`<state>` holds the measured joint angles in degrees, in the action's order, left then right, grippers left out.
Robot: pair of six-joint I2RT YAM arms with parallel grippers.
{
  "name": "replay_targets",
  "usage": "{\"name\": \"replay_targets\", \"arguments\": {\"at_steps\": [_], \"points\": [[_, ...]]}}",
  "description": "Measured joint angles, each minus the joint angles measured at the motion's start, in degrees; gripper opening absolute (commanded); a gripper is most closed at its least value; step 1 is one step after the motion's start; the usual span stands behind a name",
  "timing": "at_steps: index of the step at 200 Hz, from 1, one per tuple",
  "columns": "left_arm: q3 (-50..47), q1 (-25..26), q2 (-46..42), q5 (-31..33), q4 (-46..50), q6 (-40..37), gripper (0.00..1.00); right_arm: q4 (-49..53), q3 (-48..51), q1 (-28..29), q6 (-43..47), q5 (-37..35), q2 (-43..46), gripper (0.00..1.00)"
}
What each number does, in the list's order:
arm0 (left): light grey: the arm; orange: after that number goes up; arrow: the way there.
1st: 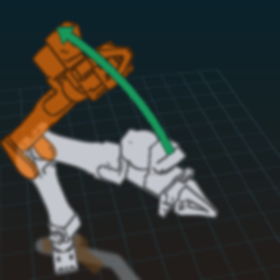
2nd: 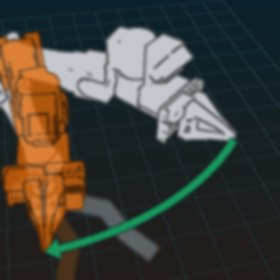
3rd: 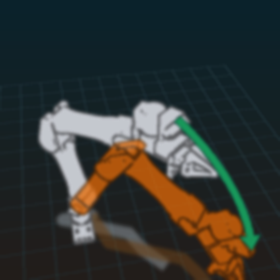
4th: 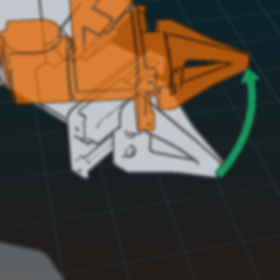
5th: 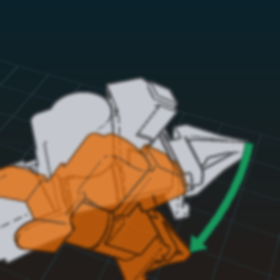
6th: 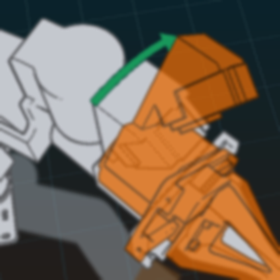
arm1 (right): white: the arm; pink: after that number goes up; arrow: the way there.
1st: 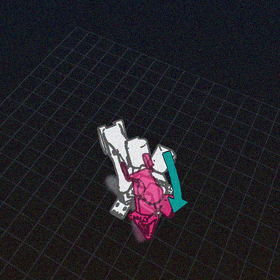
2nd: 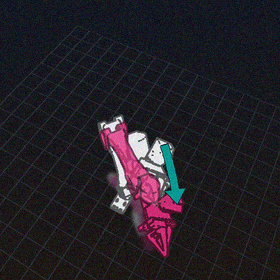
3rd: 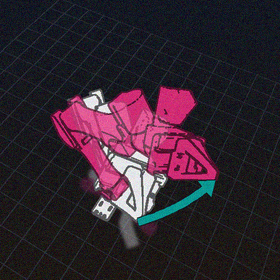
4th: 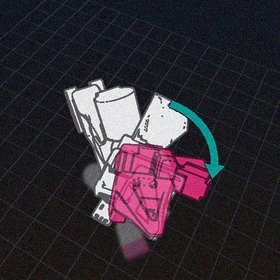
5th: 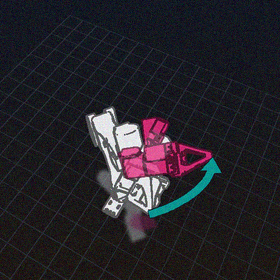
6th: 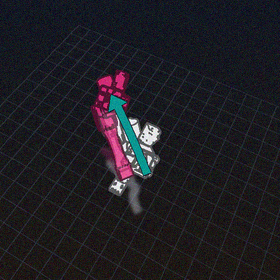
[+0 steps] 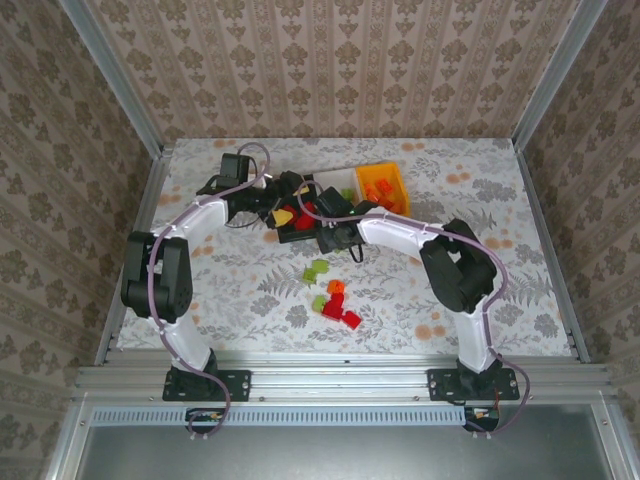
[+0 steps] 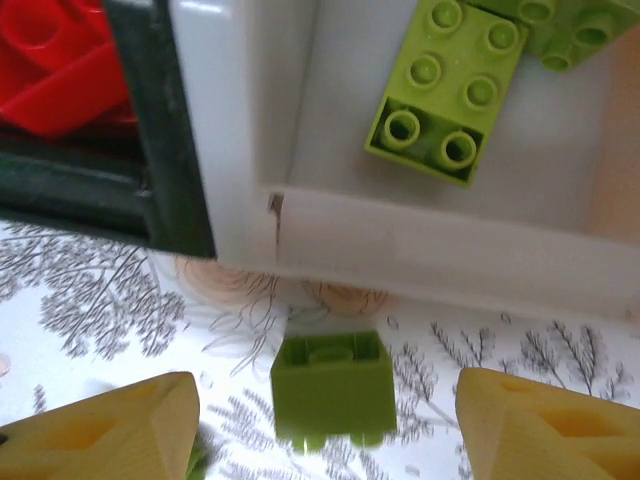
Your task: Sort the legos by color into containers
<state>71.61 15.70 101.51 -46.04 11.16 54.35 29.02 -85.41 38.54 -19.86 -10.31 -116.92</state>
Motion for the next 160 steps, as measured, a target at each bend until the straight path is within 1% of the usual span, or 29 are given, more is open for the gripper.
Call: {"name": "replay_targets", "arguments": {"at_steps": [20, 50, 79, 107, 134, 160], "points": [[0.00, 0.00, 0.00, 0.00, 0.02, 0.00, 1.00, 0.94, -0.79, -0.44, 0.26, 0.02, -1.57, 0.58], [0.00, 0.00, 0.00, -0.02, 0.00, 0.00, 1.00, 1.11, -1.27, -0.70, 0.35, 0.07, -2.89, 0.43], [0.00, 0.00, 0.00, -0.02, 0.00, 0.02, 1.00, 1.14, -1.25, -0.66, 0.13, 0.04, -3.06, 0.35], [0.00, -0.07, 0.00, -0.02, 0.00, 0.02, 1.00, 1.16, -0.39, -0.55, 0.13, -0.07, -1.95, 0.34], [0.00, -0.74, 0.00, -0.07, -0.02, 0.02, 1.00, 1.62, 0.39, -0.76, 0.22, -1.42, 2.49, 0.34], [0.00, -2.45, -0.02, -0.09, -0.26, 0.04, 1.00, 2.49, -4.20, -2.27, 0.68, -2.10, 4.37, 0.33]]}}
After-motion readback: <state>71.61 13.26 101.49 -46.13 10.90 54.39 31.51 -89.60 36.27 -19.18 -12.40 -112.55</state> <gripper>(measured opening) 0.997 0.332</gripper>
